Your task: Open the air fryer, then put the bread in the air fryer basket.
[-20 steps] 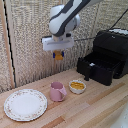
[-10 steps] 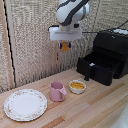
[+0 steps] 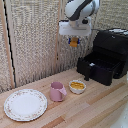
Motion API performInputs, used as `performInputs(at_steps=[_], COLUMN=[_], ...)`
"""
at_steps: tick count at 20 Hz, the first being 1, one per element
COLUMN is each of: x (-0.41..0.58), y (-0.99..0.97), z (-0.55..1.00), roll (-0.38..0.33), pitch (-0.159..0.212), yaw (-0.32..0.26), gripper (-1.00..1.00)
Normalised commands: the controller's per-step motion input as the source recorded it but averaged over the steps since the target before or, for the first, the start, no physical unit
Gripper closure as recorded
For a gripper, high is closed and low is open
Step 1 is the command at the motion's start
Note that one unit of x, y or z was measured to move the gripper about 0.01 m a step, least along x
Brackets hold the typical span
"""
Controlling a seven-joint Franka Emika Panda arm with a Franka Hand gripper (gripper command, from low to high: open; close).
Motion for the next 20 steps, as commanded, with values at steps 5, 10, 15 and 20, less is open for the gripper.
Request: performInputs(at_steps=[5, 10, 15, 20], x=[-0.008, 0.000, -0.011, -0.026], y=[-0.76, -0.81, -0.72, -0.54], z=[0.10, 0.03, -0.07, -0.30], roll=[0.000, 0.000, 0.007, 0.013], pitch=[0.000, 0.000, 0.010, 0.000], yaw=[-0.161, -0.138, -0.163, -0.101], gripper=[1.00, 1.00, 1.00, 1.00])
